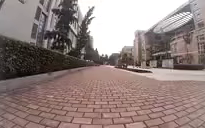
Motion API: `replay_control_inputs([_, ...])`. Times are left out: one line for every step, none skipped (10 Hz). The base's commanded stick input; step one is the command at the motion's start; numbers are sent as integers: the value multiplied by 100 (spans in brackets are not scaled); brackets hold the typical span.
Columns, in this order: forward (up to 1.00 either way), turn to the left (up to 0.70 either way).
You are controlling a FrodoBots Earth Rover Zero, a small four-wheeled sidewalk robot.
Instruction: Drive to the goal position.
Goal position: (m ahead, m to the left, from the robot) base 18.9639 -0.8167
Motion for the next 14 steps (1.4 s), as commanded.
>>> replay_control_inputs([45,0])
replay_control_inputs([45,0])
replay_control_inputs([45,0])
replay_control_inputs([45,0])
replay_control_inputs([45,0])
replay_control_inputs([56,0])
replay_control_inputs([70,0])
replay_control_inputs([70,0])
replay_control_inputs([70,0])
replay_control_inputs([70,0])
replay_control_inputs([70,0])
replay_control_inputs([70,0])
replay_control_inputs([70,0])
replay_control_inputs([70,0])
